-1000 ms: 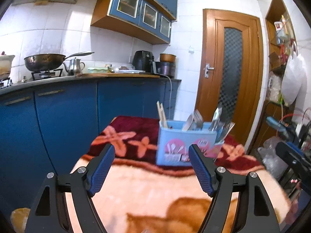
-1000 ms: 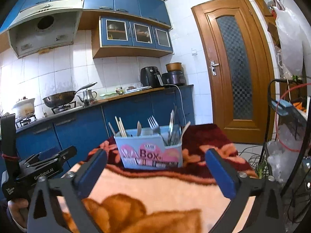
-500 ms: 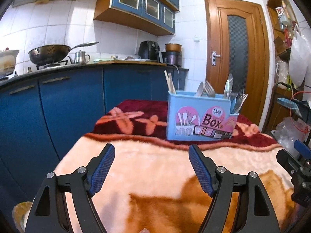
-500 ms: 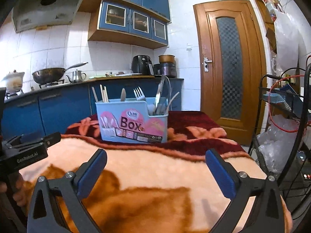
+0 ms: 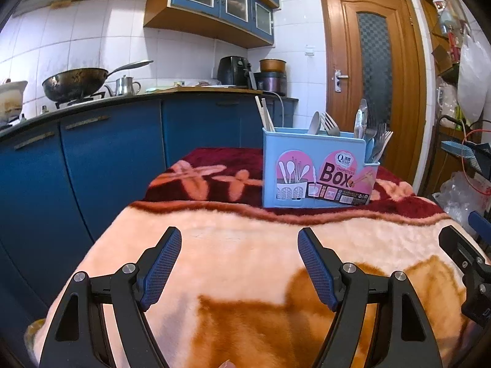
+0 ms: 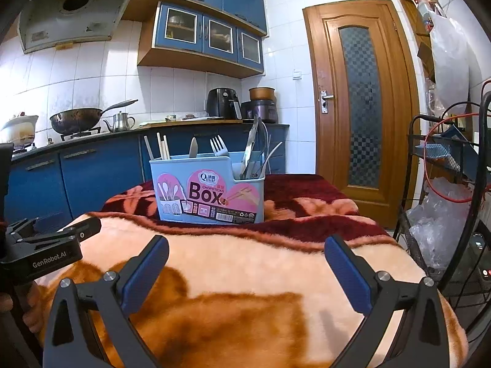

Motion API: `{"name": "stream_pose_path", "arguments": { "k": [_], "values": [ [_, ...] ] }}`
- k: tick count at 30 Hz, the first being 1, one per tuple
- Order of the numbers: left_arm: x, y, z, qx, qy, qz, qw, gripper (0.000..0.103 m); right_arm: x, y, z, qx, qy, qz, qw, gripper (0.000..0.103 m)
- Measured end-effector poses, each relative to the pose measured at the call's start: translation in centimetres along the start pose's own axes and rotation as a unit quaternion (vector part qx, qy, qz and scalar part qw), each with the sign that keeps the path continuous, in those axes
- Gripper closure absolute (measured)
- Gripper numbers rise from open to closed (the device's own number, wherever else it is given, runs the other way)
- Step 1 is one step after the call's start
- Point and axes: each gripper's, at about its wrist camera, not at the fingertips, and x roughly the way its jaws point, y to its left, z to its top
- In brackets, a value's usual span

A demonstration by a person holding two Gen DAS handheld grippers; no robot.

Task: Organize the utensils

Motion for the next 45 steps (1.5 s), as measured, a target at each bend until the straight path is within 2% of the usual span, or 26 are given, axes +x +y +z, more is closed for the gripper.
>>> {"name": "stream_pose_path", "arguments": {
  "k": [45],
  "values": [
    [-0.06, 0.03, 0.01, -0.003, 0.001, 0.005, 1.0000, 0.023, -0.09, -0.06, -0.10, 0.002, -0.001, 0.002, 1.000, 0.000]
  ]
}}
